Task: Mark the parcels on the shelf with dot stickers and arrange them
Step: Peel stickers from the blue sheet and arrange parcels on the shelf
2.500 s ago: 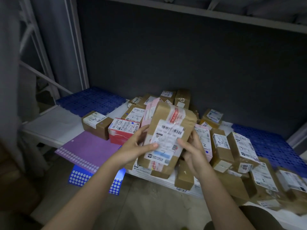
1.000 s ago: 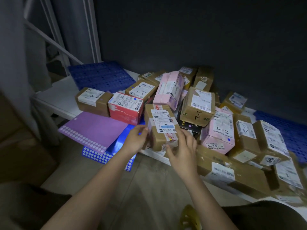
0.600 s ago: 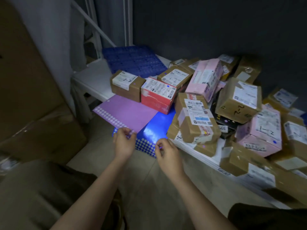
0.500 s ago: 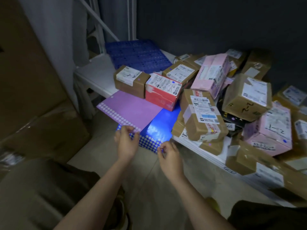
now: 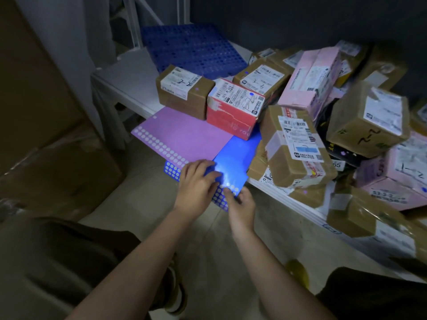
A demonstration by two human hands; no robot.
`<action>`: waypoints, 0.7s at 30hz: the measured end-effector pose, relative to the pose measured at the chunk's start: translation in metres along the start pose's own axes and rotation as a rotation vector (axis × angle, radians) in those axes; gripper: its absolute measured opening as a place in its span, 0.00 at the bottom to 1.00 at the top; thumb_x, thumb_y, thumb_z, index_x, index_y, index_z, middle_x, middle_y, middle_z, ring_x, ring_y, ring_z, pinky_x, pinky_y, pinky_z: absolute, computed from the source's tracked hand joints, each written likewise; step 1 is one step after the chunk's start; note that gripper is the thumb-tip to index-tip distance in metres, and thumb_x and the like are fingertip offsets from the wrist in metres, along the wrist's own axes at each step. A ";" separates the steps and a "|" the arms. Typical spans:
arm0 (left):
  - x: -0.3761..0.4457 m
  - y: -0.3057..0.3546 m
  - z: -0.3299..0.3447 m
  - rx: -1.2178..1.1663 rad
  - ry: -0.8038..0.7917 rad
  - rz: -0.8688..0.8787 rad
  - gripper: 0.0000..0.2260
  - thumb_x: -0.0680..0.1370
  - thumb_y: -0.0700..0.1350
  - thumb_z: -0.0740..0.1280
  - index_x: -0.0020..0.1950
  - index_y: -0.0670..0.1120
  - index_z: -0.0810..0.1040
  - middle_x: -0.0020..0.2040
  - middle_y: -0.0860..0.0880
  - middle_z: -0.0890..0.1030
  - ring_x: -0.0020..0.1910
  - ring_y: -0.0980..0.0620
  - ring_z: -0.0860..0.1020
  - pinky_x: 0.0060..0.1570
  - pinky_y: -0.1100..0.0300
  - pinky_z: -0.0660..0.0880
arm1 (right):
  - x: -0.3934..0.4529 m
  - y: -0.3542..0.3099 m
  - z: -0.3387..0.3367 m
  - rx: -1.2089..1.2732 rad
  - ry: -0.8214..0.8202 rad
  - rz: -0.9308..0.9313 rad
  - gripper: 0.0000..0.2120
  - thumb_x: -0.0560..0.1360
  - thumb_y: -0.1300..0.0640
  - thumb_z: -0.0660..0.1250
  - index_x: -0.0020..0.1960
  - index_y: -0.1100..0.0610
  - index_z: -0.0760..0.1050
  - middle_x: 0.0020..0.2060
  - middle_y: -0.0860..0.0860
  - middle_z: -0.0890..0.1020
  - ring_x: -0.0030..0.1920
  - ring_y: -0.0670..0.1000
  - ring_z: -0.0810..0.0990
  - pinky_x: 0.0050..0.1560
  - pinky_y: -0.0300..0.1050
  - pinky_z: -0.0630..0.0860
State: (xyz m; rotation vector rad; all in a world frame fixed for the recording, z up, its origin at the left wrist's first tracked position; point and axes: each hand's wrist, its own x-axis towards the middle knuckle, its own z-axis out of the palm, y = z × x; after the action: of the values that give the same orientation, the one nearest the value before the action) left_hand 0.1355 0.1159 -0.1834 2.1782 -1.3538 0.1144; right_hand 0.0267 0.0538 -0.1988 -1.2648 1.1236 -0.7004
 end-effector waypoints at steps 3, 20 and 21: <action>-0.002 -0.001 0.005 -0.056 0.026 -0.019 0.11 0.72 0.49 0.63 0.47 0.48 0.83 0.56 0.47 0.80 0.58 0.49 0.70 0.55 0.54 0.64 | -0.001 -0.005 -0.003 0.159 -0.082 0.109 0.06 0.75 0.65 0.68 0.50 0.57 0.80 0.42 0.52 0.84 0.42 0.47 0.81 0.48 0.44 0.78; -0.001 -0.008 0.006 -0.181 -0.018 -0.056 0.13 0.74 0.52 0.65 0.48 0.47 0.85 0.53 0.48 0.81 0.52 0.45 0.79 0.51 0.53 0.74 | 0.007 -0.009 0.000 0.187 -0.155 0.083 0.09 0.77 0.66 0.66 0.54 0.59 0.80 0.42 0.46 0.84 0.40 0.41 0.82 0.43 0.33 0.76; 0.000 -0.008 0.005 -0.185 -0.019 -0.054 0.13 0.74 0.52 0.65 0.48 0.47 0.85 0.52 0.48 0.81 0.52 0.45 0.79 0.50 0.53 0.74 | 0.007 -0.009 0.001 0.186 -0.155 0.079 0.09 0.77 0.66 0.65 0.53 0.58 0.80 0.42 0.46 0.84 0.41 0.41 0.82 0.43 0.33 0.76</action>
State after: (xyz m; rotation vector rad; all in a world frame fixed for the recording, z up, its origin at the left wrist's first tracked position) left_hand 0.1407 0.1158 -0.1910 2.0627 -1.2620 -0.0500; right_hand 0.0313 0.0456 -0.1919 -1.0920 0.9537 -0.6214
